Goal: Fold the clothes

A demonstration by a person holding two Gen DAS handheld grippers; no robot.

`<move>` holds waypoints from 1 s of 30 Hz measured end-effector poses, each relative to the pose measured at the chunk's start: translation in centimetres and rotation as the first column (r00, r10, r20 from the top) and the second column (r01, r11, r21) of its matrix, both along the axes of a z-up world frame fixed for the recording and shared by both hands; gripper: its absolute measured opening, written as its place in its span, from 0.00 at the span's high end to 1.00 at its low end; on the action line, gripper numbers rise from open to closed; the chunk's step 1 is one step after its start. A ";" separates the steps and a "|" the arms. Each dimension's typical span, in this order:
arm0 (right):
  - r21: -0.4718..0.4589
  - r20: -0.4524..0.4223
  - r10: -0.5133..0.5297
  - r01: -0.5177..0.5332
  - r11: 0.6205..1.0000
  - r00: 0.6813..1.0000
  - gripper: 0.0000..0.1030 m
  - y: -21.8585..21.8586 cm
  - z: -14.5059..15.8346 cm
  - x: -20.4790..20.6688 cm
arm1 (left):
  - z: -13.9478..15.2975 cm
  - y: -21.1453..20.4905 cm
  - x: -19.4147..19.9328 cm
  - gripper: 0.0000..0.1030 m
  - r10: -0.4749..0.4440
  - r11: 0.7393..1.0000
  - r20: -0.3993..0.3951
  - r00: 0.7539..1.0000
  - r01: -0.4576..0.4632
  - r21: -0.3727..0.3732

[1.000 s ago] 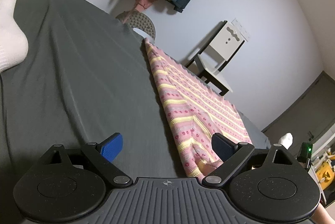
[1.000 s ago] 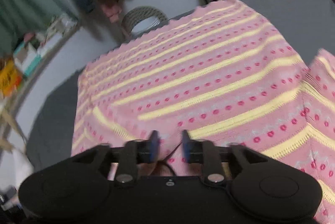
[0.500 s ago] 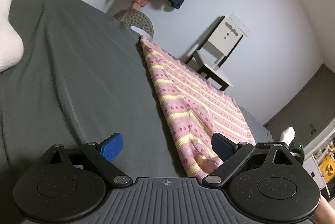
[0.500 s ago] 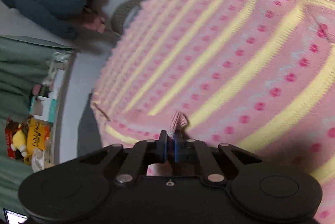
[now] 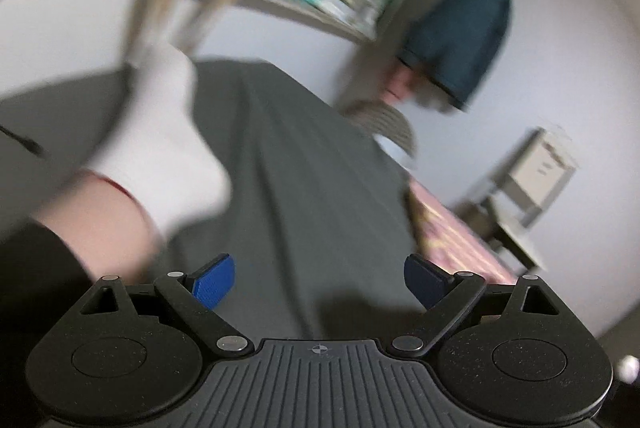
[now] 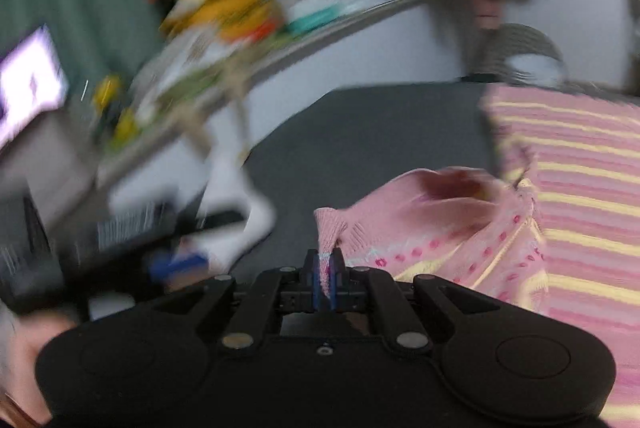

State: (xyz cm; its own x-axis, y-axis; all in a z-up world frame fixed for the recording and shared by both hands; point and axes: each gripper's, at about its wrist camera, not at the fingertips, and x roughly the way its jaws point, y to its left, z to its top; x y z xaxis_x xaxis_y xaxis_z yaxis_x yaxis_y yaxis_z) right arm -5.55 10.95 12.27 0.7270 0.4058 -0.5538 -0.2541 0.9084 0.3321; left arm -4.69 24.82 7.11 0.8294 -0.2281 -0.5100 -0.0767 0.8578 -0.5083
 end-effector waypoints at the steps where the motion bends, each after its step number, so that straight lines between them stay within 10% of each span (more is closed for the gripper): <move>1: -0.029 -0.006 0.036 -0.037 0.999 0.999 0.95 1.9 -0.8 0.2 | 0.1 0.7 -0.1 0.11 0.027 1.000 0.004 1.000 -0.027 0.007; 10: -0.051 -0.065 0.101 -0.104 0.993 0.993 0.95 7.9 -4.4 -0.3 | -0.1 3.0 0.1 0.10 0.072 0.997 0.027 0.997 -0.071 -0.012; 15: 0.011 -0.055 0.155 -0.154 0.988 0.986 0.51 7.0 -4.0 -0.5 | -0.4 2.8 0.4 0.11 0.064 0.998 0.019 0.998 -0.064 -0.021; 24: -0.230 0.032 0.260 -0.246 0.942 0.965 0.28 -1.7 2.5 -10.4 | -0.6 1.7 0.5 0.10 -0.035 0.998 -0.010 0.999 0.034 -0.044; 30: -0.318 -0.010 0.267 -0.256 0.913 0.964 0.28 -6.6 4.7 -15.1 | -0.9 -2.9 1.7 0.11 -0.256 0.953 -0.031 0.966 0.258 0.159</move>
State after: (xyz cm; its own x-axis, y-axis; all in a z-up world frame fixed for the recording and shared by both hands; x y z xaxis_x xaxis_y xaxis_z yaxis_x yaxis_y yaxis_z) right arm -20.64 4.34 16.98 0.6387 0.3936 -0.6611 -0.5029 0.8639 0.0285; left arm -2.95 21.94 6.18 0.7480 -0.3473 -0.5655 0.1525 0.9193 -0.3627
